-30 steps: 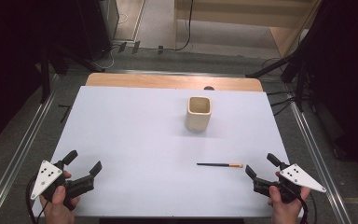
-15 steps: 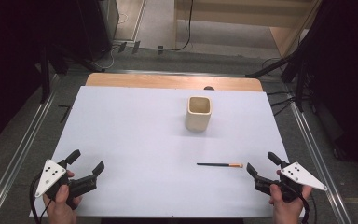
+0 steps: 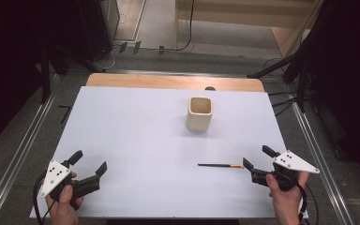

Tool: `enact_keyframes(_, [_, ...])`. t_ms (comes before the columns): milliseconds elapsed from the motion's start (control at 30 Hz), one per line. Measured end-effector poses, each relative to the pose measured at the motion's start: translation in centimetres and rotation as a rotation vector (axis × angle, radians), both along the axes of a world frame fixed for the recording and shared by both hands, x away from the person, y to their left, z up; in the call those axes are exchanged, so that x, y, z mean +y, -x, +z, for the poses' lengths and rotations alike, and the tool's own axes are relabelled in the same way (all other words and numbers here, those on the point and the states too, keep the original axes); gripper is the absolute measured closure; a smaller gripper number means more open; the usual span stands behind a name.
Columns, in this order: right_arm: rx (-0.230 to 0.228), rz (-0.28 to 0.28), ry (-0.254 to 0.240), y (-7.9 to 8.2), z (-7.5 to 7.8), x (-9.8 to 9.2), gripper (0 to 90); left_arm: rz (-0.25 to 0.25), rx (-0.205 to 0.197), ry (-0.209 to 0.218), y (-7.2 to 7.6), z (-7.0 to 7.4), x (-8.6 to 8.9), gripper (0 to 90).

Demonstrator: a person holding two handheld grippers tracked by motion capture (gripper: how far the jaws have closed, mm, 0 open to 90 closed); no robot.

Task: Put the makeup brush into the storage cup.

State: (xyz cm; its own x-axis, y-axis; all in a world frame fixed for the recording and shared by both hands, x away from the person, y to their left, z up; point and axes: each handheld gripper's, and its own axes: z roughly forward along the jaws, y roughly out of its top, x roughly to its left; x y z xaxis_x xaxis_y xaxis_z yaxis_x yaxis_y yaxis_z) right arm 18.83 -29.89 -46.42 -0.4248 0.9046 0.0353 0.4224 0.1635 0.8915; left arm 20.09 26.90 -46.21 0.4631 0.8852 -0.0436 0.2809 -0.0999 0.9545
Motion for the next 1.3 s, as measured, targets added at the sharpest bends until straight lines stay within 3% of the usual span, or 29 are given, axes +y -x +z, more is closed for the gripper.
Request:
enact_keyframes(200, [0.069, 0.082, 0.058, -1.6, 0.7, 0.6, 18.1, 0.007, 0.004, 0.003, -0.3, 0.0, -0.2, 9.7])
enact_keyframes(233, [0.097, 0.106, 0.076, -2.1, 0.9, 1.0, 19.0, 0.007, 0.004, 0.004, -0.4, 0.0, -0.2, 9.6])
enact_keyframes(400, [0.145, 0.134, 0.073, -2.9, 1.3, 1.5, 23.1, 0.008, 0.003, 0.007, -0.9, 0.0, -0.4, 9.7])
enact_keyframes(600, [0.206, 0.222, 0.130, -4.1, 1.6, 2.3, 27.6, 0.005, 0.005, -0.002, -1.2, 0.1, -0.8, 9.6])
enact_keyframes(700, [0.229, 0.250, 0.118, -4.5, 1.7, 2.2, 32.2, 0.005, 0.003, -0.006, -1.2, 0.0, -0.9, 9.6])
enact_keyframes(767, [0.270, 0.316, 0.073, -5.1, 1.8, 1.9, 38.4, 0.012, 0.006, -0.002, -1.4, 0.0, -0.8, 9.7])
enact_keyframes(833, [0.284, 0.329, 0.075, -5.3, 1.8, 1.9, 40.4, 0.015, 0.009, 0.003, -1.7, 0.0, -0.8, 9.6])
enact_keyframes(900, [0.314, 0.338, 0.107, -5.7, 1.9, 2.0, 43.4, 0.019, 0.011, 0.000, -1.9, -0.1, -0.9, 9.7])
enact_keyframes(1133, [0.309, 0.330, 0.177, -6.3, 2.0, 2.3, 45.7, 0.010, 0.008, -0.004, -2.2, -0.2, -1.2, 9.6])
enact_keyframes(1233, [0.310, 0.361, 0.172, -6.5, 1.9, 2.4, 45.8, 0.011, 0.014, -0.007, -2.3, -0.4, -1.2, 9.7])
enact_keyframes(1300, [0.310, 0.385, 0.210, -6.6, 1.9, 2.5, 47.3, 0.007, 0.016, -0.015, -2.3, -0.4, -1.3, 9.7])
